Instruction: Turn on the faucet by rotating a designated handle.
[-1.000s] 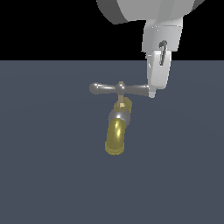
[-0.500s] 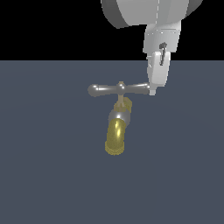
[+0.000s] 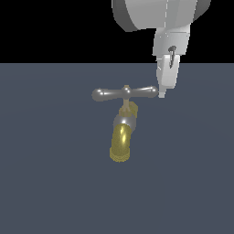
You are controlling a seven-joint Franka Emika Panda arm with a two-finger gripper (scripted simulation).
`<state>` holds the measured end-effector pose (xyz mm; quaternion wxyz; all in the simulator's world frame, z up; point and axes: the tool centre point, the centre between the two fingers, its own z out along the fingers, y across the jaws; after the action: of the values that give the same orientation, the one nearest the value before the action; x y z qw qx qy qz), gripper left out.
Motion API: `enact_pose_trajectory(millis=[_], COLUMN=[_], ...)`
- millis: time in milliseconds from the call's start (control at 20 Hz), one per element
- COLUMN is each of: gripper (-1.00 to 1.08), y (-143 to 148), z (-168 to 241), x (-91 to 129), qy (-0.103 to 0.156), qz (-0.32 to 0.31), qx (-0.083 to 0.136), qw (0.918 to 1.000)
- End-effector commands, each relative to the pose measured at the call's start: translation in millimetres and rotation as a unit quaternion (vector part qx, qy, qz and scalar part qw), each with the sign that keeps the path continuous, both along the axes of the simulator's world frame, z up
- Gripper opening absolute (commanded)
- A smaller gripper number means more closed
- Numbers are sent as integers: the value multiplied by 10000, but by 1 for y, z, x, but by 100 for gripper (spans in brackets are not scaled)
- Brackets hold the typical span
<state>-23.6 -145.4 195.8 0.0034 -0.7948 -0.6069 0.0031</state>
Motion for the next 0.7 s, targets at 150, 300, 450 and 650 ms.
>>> enact_pose_trajectory(millis=[150, 300, 450, 650], gripper=[-100, -100, -100, -100], y=[11, 15, 19, 25], z=[0, 0, 0, 1], x=[19, 29, 39, 52], qy=[-15, -19, -24, -29], qz=[42, 47, 52, 58], qx=[0, -1, -2, -3], qw=[10000, 10000, 10000, 10000])
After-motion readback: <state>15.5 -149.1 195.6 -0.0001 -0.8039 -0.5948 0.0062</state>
